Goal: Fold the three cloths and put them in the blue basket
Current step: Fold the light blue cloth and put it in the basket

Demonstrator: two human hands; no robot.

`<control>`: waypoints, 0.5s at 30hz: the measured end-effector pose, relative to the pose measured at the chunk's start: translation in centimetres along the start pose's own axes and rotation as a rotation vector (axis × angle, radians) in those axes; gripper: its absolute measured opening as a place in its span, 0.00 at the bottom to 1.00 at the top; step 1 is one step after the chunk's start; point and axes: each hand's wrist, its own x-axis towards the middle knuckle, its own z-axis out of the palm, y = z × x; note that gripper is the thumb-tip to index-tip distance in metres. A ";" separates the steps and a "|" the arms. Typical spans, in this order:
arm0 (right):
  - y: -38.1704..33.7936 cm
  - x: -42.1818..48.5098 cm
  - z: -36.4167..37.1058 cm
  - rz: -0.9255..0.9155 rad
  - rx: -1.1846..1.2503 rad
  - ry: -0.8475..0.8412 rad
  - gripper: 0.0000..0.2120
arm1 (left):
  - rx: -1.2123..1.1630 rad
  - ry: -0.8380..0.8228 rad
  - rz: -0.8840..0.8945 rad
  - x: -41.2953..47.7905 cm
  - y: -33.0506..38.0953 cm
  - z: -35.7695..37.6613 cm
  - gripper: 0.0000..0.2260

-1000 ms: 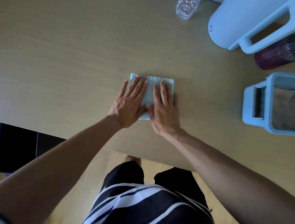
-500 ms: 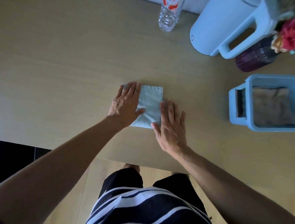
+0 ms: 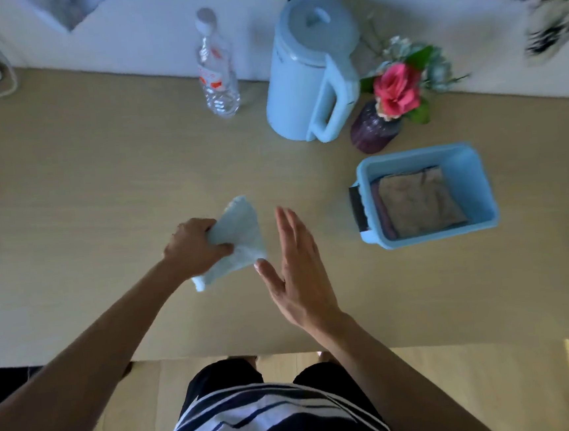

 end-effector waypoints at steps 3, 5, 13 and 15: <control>-0.3 0.4 -4.3 0.007 0.195 0.110 0.36 | -0.394 0.029 0.062 -3.5 4.8 -2.1 0.08; 0.2 0.7 -7.3 0.049 0.299 0.209 0.37 | -0.676 0.014 0.118 -5.7 8.8 -2.9 0.12; 6.0 1.7 -19.5 0.392 0.970 0.254 0.34 | -1.231 -0.003 0.293 -7.9 22.3 0.7 0.25; 8.1 1.1 -22.0 0.390 0.856 0.313 0.30 | -1.257 0.014 0.297 -7.8 24.7 2.3 0.27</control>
